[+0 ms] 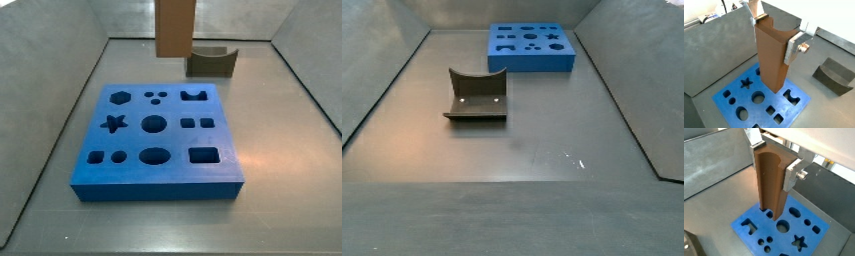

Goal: Insert the arch object.

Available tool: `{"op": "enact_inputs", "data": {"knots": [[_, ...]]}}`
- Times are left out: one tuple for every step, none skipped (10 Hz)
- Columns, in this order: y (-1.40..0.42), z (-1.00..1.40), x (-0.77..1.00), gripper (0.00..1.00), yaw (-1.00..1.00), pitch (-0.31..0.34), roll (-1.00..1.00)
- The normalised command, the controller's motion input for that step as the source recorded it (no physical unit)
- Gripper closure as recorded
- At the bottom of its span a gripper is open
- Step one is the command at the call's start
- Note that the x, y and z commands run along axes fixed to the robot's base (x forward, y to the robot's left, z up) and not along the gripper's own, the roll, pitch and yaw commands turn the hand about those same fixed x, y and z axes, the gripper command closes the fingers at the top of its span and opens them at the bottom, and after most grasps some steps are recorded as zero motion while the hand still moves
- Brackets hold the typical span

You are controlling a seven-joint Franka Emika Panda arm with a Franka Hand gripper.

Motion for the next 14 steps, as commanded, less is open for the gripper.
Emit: {"op": "enact_inputs", "data": {"knots": [[0.22,-0.74,0.46,1.0,-0.03,0.056,0.05],[0.2,-0.68,0.4,1.0,-0.02,0.027,0.05],[0.21,-0.65,0.37,1.0,-0.02,0.031,0.05],[0.18,-0.59,0.25,1.0,-0.02,0.014,0.09],[0.11,-0.37,0.0,1.0,0.0,0.0,0.13],[0.1,-0.34,0.0,1.0,0.0,0.0,0.13],[0.09,-0.37,0.0,1.0,0.0,0.0,0.11],[0.15,-0.24,0.17,1.0,0.0,0.063,0.1],[0.15,-0.28,0.22,1.0,0.0,0.06,0.09],[0.15,-0.32,0.23,1.0,0.0,0.044,0.07],[0.17,-0.29,0.14,1.0,0.0,0.056,0.02],[0.15,-0.25,0.11,1.0,0.0,0.04,0.03],[0.11,-0.29,0.11,1.0,0.0,0.027,0.04],[0.09,-0.29,0.21,1.0,0.0,0.043,0.03]]}}
